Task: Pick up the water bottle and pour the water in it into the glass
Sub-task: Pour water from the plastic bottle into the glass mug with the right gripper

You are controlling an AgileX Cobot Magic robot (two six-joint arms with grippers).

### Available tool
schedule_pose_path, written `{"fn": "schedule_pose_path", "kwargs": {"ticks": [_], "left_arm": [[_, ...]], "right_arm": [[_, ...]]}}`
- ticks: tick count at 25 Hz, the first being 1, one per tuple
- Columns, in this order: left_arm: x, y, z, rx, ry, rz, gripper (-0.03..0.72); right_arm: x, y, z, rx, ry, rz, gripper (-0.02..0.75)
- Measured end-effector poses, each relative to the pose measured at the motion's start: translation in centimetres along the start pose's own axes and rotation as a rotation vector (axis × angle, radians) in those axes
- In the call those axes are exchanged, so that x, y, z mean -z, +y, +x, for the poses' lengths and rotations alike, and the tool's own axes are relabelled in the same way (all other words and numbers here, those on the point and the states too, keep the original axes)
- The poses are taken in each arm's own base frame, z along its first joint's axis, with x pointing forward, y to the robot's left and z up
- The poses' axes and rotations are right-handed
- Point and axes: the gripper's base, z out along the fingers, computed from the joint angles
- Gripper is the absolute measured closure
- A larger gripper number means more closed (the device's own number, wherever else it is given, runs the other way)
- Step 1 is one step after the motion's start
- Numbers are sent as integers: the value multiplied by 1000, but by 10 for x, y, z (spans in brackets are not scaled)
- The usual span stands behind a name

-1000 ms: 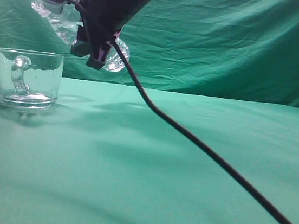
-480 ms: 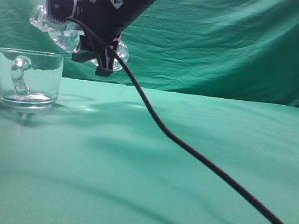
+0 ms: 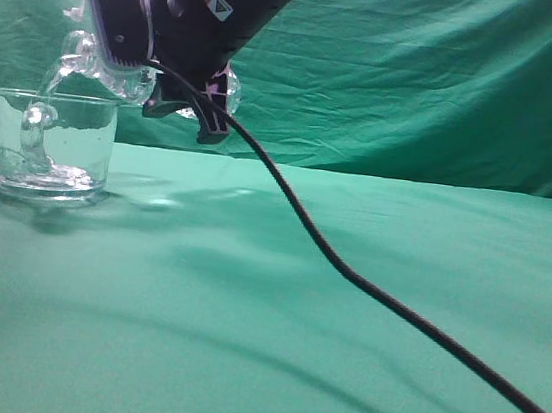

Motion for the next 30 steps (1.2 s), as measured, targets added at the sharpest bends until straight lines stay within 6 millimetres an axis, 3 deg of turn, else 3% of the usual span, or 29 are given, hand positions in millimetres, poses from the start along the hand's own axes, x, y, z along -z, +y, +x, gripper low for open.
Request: {"fn": "schedule_pose_path", "kwargs": {"ticks": [24,30], "left_arm": [[0,0,0,0,0,0,688],[0,0,0,0,0,0,688]], "right_arm": [[0,1,3,38,35,-11,433],[0,1,3,-100,35,-9,433]]}}
